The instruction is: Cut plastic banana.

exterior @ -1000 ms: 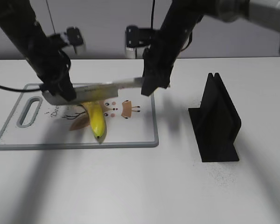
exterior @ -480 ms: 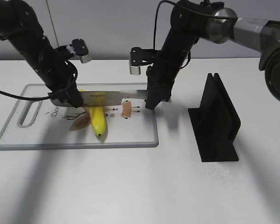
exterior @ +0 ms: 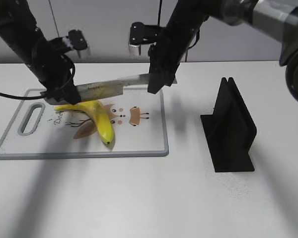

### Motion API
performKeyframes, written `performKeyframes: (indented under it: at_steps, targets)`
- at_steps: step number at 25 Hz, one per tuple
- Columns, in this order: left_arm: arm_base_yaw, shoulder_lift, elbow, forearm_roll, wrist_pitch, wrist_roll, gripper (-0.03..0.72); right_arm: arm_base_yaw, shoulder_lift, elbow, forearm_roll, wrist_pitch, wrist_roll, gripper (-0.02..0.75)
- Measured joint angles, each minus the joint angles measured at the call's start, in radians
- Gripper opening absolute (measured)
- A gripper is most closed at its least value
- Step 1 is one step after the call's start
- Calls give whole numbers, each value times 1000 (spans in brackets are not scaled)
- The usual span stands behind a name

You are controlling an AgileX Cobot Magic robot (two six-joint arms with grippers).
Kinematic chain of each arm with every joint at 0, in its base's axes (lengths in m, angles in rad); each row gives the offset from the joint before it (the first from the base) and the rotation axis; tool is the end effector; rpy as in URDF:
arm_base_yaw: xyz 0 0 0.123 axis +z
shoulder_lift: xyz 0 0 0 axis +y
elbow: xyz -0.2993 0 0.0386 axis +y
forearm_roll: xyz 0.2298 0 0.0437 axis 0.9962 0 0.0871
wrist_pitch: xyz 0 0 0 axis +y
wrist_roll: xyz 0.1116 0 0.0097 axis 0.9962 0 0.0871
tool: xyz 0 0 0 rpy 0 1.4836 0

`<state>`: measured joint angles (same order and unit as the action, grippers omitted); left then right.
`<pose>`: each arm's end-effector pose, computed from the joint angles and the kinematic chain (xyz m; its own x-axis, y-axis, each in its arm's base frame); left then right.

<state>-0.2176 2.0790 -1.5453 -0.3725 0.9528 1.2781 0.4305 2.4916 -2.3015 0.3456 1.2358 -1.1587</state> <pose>0.4041 -0.1234 0.1817 -0.2403 0.9042 -0.3532 0.9625 0.2692 0.0344 0.4593 0.2504 0.1701 -0.0413 -0.9186 -0.3931 -0.9959 0.0696 -0.0581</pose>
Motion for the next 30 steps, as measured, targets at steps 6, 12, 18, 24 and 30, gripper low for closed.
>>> performKeyframes:
  at_steps: [6,12,18,24,30]
  targets:
    - [0,-119,1,2,2,-2,23,1,-111,-2,-7,2,4,208]
    - [-3,-201,1,7,8,-2,22,2,-180,-2,-7,3,9,211]
    - [-4,-241,1,7,26,-6,28,4,-214,-2,-7,4,12,217]
    - [-4,-244,1,2,-15,-17,242,4,-218,-2,0,4,35,216]
    - [-4,-244,2,-32,-86,-18,554,4,-221,-2,13,4,58,192]
